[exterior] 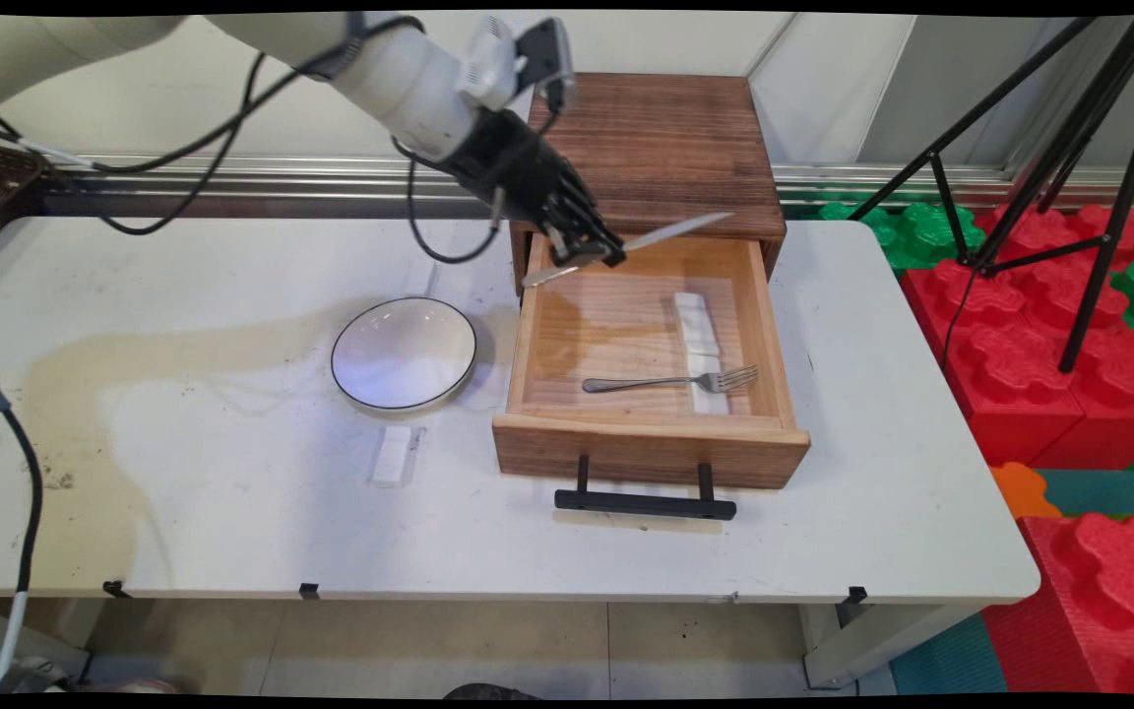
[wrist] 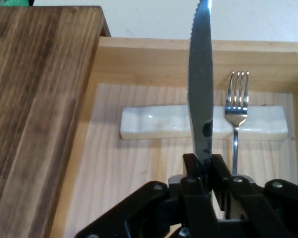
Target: Place the picked object into the drawer
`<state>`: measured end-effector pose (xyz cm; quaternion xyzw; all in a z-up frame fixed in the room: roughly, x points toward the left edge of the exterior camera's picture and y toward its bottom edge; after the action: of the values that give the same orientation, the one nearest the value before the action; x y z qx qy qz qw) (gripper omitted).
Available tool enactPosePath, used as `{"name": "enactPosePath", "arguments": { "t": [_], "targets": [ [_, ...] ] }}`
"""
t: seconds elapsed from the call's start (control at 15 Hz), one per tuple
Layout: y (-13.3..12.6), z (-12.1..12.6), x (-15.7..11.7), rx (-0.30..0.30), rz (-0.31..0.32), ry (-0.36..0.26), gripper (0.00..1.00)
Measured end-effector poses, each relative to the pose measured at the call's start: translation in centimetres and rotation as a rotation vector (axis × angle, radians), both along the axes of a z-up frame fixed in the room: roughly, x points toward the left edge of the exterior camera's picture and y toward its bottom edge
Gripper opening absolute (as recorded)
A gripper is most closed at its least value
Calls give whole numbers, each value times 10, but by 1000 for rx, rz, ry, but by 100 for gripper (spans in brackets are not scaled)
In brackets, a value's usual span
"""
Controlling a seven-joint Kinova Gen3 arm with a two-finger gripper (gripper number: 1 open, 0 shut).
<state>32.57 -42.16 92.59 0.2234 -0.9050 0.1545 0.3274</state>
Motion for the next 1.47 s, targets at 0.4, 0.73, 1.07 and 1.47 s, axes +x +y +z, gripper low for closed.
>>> {"name": "enactPosePath", "arguments": {
  "t": [0.4,0.73,1.07,1.47],
  "targets": [
    [-18,-24,-34,16,-12,-29,0],
    [-38,-48,-49,22,-13,-62,0],
    [-56,-70,-52,21,-20,-98,0],
    [-69,-95,-51,38,-26,-132,0]
  ]
}}
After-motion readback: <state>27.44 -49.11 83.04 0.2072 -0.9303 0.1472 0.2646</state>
